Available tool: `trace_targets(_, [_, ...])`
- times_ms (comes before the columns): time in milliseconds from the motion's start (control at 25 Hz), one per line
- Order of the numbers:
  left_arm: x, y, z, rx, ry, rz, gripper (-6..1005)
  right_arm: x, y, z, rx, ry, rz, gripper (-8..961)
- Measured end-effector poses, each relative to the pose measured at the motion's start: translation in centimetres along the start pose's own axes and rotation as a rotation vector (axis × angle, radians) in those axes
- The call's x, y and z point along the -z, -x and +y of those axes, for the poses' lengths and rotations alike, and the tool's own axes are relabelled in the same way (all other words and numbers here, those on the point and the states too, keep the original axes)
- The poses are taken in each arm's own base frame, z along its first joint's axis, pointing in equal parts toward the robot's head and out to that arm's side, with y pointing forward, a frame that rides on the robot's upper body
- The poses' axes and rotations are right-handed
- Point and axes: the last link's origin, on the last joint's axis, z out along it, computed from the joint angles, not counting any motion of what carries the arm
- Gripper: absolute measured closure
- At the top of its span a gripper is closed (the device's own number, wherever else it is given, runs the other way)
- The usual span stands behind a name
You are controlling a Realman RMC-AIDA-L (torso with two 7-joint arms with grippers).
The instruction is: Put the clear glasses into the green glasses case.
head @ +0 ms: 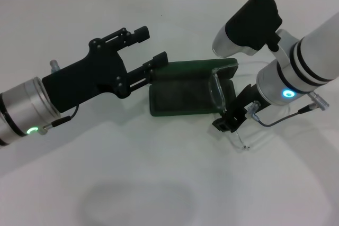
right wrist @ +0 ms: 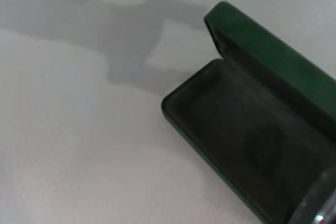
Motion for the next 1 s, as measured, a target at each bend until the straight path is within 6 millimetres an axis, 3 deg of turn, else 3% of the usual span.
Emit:
trace_targets(640, [0.7,0.2,0.8,0.009,0.001,0.027,360,0.0,-1.2,0.0,0.087,0.002,-0.016,832])
trace_targets(1000, [1.6,1.2,1.9,0.006,-0.054,0.094,361,2.0,-2.6,-0.4,0.109,0.071,-0.171,831])
